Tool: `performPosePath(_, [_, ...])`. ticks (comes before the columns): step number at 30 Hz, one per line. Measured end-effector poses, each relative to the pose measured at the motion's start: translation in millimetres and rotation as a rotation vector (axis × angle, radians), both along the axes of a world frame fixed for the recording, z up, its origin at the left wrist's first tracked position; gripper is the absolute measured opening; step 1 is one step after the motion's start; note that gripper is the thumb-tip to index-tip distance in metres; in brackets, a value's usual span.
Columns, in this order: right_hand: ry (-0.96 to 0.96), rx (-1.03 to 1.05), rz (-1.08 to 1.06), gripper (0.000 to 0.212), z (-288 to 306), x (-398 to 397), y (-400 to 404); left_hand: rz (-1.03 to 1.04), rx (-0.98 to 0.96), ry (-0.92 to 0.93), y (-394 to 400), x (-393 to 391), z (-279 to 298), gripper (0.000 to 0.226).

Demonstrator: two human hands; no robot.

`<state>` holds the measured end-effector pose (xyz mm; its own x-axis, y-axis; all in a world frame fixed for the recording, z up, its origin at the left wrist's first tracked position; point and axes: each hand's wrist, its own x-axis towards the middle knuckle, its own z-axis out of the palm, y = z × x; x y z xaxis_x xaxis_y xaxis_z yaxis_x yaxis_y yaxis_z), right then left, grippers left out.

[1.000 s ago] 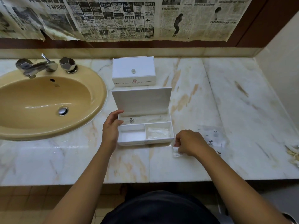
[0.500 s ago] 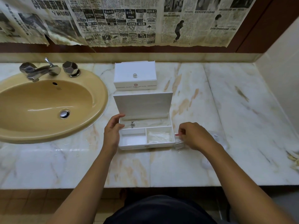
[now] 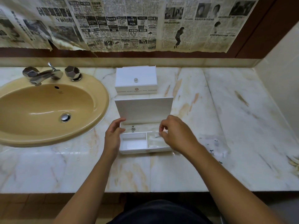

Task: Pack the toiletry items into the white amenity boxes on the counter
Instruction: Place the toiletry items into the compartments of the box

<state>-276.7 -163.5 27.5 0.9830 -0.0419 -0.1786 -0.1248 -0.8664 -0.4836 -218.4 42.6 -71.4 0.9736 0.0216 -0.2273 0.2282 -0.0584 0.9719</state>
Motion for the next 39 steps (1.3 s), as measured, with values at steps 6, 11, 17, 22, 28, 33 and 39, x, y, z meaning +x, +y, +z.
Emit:
performPosePath(6, [-0.014,-0.082,0.058,0.015,-36.9,1.3,25.1,0.002,0.009,-0.003,0.9,1.1,-1.7,0.046])
performPosePath(11, [0.005,-0.118,0.019,0.019,-52.1,-2.1,26.6,-0.001,0.006,-0.004,0.0,0.3,0.4,0.045])
performPosePath(17, [-0.001,-0.171,0.034,0.023,-31.5,-11.0,27.9,0.006,-0.005,-0.005,0.3,0.8,-0.5,0.045])
performPosePath(22, [0.031,-0.197,0.093,0.035,-26.1,-16.0,33.0,0.009,0.013,0.001,0.2,0.7,-1.1,0.045])
performPosePath(28, [0.242,-0.155,0.136,0.059,-41.1,-18.5,33.5,0.008,0.024,-0.001,-2.0,-1.5,5.1,0.042])
performPosePath(33, [0.162,-0.225,0.15,0.058,-34.9,-18.4,33.9,0.003,0.046,-0.006,-2.4,-2.2,5.9,0.04])
performPosePath(39, [0.242,-0.191,0.18,0.062,-44.7,-18.2,36.2,-0.001,0.039,-0.004,-2.1,-2.0,5.2,0.041])
